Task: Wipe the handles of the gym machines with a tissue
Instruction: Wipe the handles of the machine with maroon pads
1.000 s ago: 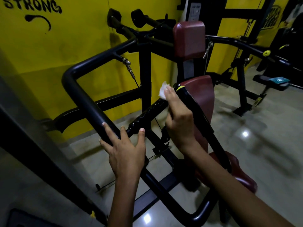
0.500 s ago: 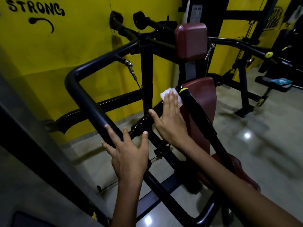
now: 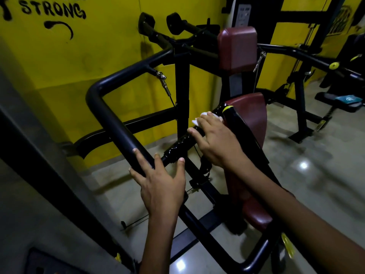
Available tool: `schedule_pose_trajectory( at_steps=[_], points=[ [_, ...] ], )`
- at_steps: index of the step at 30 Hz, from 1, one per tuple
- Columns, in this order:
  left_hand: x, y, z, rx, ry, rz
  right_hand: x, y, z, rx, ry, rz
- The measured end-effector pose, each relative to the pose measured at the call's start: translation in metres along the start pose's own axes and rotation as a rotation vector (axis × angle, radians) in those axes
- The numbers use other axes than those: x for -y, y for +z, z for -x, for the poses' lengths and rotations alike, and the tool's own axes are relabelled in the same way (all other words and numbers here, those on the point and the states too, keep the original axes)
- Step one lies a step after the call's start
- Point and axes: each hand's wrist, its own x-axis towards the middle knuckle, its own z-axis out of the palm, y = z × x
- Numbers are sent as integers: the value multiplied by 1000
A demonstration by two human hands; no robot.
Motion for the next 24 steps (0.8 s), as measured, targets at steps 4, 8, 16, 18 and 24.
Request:
schedule_pose_trajectory(
  at_steps=[4, 8, 16, 18, 24],
  points=[
    [0, 0, 0, 10, -7, -8, 13, 12, -11, 75, -8, 34],
    [0, 1, 0, 6, 1, -18, 2, 9, 7, 105, -118, -239],
    [1, 1, -1, 2, 0, -15, 4, 11, 4, 143, -60, -260],
    [1, 1, -1, 4, 2, -13, 0, 10, 18, 202, -129, -325],
    [-1, -1, 0, 3, 0, -6, -14, 1, 16, 143, -79, -278]
  ],
)
